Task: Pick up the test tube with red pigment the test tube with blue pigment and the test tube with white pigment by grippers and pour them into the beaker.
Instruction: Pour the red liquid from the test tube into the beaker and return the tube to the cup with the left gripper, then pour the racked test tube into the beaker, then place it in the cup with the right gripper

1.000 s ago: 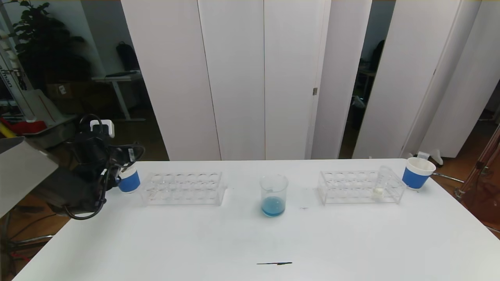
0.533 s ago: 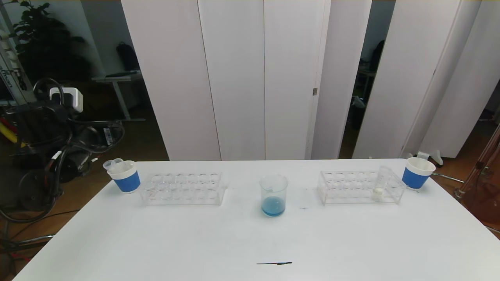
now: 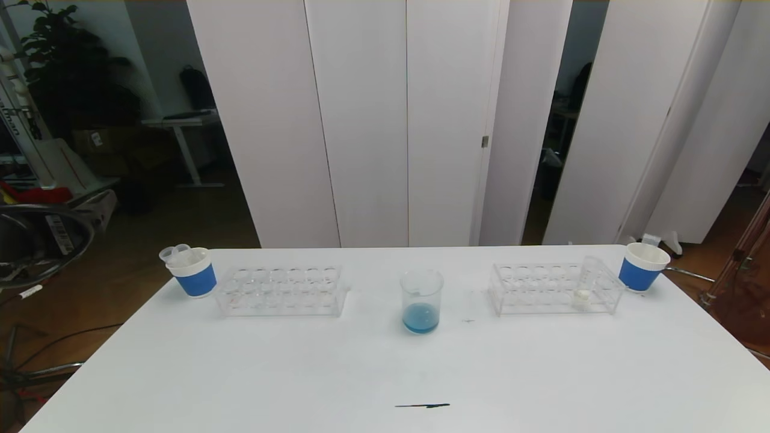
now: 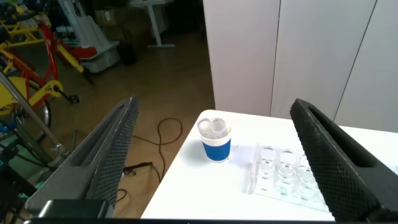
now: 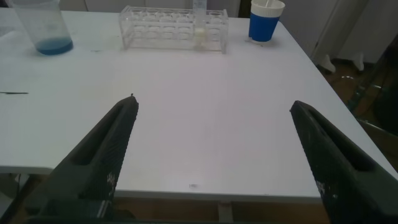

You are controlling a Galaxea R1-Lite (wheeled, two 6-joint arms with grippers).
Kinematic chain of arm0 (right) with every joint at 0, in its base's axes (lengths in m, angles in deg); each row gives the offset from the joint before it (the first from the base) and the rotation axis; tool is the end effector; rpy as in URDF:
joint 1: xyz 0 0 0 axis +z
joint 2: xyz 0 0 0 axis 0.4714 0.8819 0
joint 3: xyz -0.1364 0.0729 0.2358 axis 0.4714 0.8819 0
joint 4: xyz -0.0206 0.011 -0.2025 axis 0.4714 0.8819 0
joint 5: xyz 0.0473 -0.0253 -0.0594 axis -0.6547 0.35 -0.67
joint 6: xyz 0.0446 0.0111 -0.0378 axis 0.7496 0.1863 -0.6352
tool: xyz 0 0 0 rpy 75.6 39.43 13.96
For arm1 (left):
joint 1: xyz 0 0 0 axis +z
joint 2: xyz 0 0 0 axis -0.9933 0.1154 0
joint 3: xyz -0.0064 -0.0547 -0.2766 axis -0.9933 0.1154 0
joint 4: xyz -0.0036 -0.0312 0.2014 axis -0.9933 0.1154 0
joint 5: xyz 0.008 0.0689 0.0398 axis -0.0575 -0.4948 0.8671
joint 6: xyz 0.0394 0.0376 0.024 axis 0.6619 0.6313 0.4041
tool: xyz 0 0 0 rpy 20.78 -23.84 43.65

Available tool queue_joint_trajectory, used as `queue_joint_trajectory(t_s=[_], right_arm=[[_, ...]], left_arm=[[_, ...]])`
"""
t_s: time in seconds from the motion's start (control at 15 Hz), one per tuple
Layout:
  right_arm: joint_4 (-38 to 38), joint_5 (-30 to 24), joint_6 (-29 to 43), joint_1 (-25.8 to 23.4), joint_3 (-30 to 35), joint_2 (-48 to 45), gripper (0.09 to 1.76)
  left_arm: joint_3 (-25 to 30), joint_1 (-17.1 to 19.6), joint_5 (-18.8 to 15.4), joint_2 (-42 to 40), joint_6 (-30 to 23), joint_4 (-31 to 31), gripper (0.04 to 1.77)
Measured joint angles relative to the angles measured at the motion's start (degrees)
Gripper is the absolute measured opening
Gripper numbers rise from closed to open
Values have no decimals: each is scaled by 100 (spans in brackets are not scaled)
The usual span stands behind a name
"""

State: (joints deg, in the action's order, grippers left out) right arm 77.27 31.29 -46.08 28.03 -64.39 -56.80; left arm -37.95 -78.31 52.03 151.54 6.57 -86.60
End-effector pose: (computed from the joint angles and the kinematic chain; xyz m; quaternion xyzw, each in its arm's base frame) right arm 0.0425 -0.0002 0.0748 -0.0028 0.0351 -0.0017 0.9994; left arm 0.2482 0.0387 0.2244 0.0728 -0.0108 0.1863 0.9797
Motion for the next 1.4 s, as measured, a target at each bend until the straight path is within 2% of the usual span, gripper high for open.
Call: queue_joint_trajectory(t_s=[0.33, 0.6, 0.73, 0.93, 1.13, 1.27, 1.4], right_arm=[[2, 2, 2, 0, 0, 0, 175], [2, 0, 0, 0, 0, 2, 175], [2, 0, 2, 0, 0, 2, 175], [0, 0, 0, 0, 0, 0, 175], [0, 2, 0, 0, 0, 0, 175], [0, 5, 2, 0, 0, 0, 175], [2, 0, 2, 0, 0, 0, 175]], left_arm=[[668, -73, 48, -2315, -13, 1740, 175], [780, -93, 37, -4289, 27, 3756, 175], [805, -101, 72, -5060, 77, 4552, 175], [883, -158, 100, -5613, -67, 4762, 175], [968, -579, 127, -5888, 177, 4788, 175], [1206, -558, 105, -6214, 247, 4937, 175], [1392, -536, 80, -6563, 232, 5371, 175]])
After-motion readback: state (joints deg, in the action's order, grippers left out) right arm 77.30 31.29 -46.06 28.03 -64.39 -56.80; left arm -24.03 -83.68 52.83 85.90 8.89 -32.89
